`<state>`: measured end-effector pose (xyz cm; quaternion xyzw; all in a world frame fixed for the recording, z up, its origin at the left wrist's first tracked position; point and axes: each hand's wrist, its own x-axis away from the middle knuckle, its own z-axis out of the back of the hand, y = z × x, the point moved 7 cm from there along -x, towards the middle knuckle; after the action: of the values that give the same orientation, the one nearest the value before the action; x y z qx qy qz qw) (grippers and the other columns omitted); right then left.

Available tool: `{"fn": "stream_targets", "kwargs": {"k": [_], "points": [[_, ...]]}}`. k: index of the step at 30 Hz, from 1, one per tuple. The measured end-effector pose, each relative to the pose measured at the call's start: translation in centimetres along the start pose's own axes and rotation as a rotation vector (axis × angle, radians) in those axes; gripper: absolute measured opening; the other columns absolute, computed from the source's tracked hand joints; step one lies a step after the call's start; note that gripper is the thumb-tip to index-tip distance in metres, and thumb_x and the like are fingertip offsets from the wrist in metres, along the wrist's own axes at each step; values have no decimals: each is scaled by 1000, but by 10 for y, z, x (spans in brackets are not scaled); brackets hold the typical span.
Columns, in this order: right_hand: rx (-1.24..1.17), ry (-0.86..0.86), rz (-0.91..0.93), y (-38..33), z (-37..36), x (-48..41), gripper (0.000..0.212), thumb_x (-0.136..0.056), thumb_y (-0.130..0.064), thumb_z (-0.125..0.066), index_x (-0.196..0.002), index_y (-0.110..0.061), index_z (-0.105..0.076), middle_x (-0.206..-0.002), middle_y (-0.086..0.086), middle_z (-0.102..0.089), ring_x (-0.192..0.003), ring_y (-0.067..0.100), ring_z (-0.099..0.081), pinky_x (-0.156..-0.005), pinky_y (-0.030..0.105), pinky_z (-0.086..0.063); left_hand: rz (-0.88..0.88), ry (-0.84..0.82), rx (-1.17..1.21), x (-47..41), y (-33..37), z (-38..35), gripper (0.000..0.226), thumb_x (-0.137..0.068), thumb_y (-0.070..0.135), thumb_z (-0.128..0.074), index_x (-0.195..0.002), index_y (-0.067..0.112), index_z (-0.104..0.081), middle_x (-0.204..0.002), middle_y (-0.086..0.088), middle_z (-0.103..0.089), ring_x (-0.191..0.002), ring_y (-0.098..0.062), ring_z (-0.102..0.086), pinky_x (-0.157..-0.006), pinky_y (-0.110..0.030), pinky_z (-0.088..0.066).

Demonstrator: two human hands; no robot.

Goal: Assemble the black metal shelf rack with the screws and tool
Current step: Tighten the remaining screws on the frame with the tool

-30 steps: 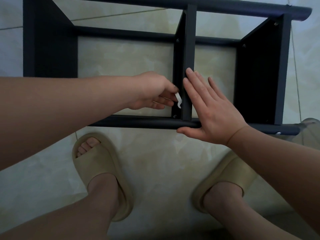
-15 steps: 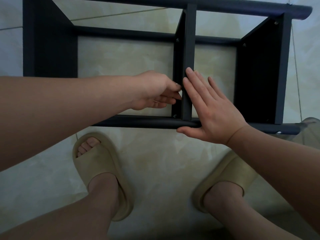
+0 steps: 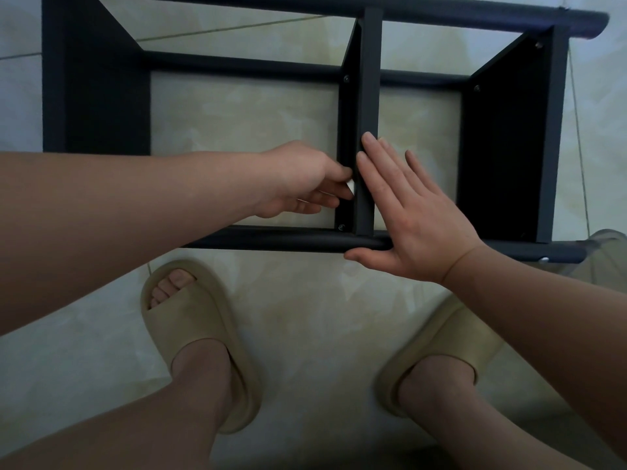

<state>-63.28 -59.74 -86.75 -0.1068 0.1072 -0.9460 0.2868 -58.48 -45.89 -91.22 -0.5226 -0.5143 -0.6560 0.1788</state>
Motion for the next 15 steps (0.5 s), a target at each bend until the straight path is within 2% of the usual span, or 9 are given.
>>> {"fn": "stream_targets", "kwargs": {"k": [15], "points": [[-1, 7, 1, 0, 0, 0, 109, -90, -76, -45, -159, 3, -16, -168, 20, -7, -157, 34, -9, -124, 57, -18, 8, -107, -21, -2, -5, -5, 13, -102, 21, -52, -94, 15, -61, -80, 4, -76, -69, -5, -68, -69, -23, -48]]}}
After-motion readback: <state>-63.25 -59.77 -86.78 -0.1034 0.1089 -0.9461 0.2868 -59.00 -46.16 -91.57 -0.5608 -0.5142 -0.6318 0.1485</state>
